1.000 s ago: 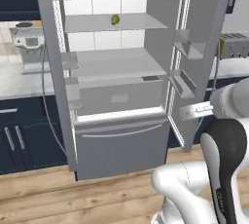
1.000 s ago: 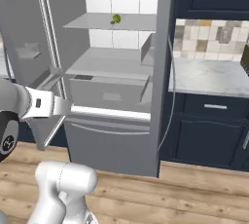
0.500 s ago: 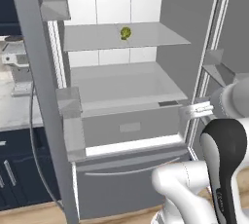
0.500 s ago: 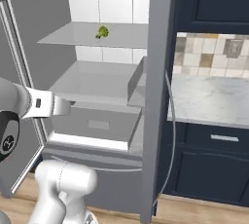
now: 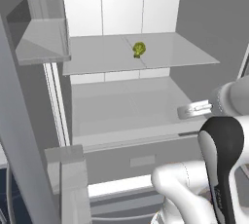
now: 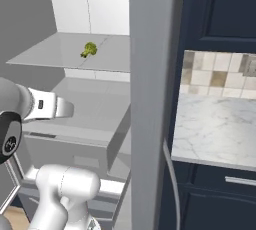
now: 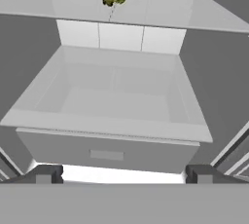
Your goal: Take the cheese, fish, and broccoli from the fridge and place them on the plate on the dining counter to create an appetizer plate.
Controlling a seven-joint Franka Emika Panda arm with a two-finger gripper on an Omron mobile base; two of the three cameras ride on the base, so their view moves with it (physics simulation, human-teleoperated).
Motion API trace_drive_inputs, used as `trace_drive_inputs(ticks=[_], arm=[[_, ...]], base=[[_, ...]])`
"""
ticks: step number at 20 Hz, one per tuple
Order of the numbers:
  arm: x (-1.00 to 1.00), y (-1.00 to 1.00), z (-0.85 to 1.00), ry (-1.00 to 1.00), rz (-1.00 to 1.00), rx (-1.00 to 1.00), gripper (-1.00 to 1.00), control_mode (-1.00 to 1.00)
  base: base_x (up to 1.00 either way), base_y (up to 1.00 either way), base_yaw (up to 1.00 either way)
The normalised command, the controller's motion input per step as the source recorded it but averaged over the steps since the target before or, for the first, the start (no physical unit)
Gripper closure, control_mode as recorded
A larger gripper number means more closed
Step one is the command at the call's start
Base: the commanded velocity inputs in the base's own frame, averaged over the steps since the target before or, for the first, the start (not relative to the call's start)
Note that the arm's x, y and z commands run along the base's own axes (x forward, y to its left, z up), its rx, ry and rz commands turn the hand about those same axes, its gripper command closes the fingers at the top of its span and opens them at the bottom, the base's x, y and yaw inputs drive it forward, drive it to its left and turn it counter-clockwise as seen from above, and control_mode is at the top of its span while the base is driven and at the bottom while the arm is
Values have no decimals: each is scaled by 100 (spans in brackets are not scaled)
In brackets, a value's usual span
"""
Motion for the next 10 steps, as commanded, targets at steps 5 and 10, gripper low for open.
trace_drive_inputs(ticks=[5,10], arm=[[9,0,-4,0,0,0,-100,-100],[0,24,-4,0,0,0,-100,-100]], base=[[56,0,0],[0,0,0]])
